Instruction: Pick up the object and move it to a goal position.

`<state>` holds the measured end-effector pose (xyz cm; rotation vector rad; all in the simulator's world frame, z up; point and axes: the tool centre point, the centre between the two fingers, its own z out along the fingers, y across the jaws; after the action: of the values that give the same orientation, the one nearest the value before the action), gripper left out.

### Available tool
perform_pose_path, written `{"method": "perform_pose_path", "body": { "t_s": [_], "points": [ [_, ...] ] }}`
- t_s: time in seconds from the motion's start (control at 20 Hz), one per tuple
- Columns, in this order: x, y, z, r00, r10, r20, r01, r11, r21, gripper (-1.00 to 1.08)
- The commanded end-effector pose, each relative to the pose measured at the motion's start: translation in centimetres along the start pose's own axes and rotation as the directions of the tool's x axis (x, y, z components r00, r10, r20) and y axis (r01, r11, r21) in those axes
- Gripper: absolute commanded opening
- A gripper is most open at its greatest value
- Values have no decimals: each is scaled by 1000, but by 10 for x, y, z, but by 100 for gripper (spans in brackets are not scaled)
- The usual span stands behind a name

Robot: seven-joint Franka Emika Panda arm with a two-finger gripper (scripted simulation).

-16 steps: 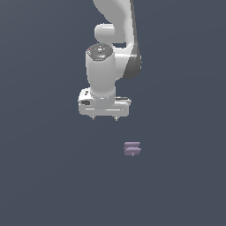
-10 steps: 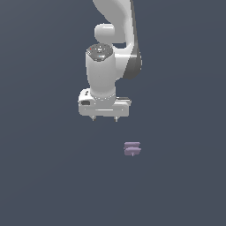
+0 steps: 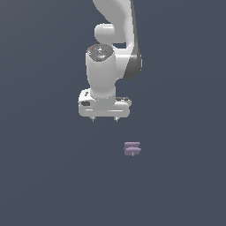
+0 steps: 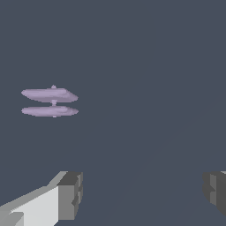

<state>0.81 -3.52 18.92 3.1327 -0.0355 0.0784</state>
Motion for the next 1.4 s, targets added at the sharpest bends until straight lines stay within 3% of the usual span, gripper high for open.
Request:
{"method": "perform_pose_path", "body": {
  "t_s": [0.0,0.4,0.7,1.0,1.35],
  "points": [
    [1,-1,1,1000,11,1,-11,1000,0,100],
    [7,-7,5,995,103,5,-103,995,4,100],
    [14,-16,12,975,221,11,-221,975,6,100],
    [22,-27,20,932,362,19,-362,932,6,100],
    [32,-40,30,856,517,27,-517,856,2,100]
  ]
}}
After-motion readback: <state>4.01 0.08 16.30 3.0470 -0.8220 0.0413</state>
